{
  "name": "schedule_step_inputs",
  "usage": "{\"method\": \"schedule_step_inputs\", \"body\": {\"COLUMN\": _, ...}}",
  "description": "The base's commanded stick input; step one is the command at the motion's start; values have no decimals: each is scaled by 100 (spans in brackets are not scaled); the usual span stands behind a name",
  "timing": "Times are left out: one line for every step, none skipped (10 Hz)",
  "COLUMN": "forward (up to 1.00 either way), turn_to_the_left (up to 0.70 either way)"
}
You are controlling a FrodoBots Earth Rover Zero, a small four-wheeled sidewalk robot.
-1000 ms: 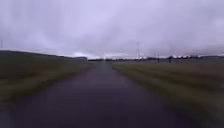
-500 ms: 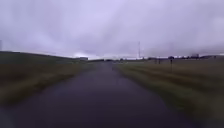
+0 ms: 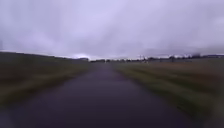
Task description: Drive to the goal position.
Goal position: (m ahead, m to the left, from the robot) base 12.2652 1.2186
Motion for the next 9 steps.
{"method": "schedule_step_inputs", "body": {"forward": 100, "turn_to_the_left": 0}}
{"method": "schedule_step_inputs", "body": {"forward": 100, "turn_to_the_left": 0}}
{"method": "schedule_step_inputs", "body": {"forward": 100, "turn_to_the_left": 0}}
{"method": "schedule_step_inputs", "body": {"forward": 100, "turn_to_the_left": 0}}
{"method": "schedule_step_inputs", "body": {"forward": 100, "turn_to_the_left": 0}}
{"method": "schedule_step_inputs", "body": {"forward": 100, "turn_to_the_left": 0}}
{"method": "schedule_step_inputs", "body": {"forward": 100, "turn_to_the_left": 0}}
{"method": "schedule_step_inputs", "body": {"forward": 100, "turn_to_the_left": 0}}
{"method": "schedule_step_inputs", "body": {"forward": 100, "turn_to_the_left": 0}}
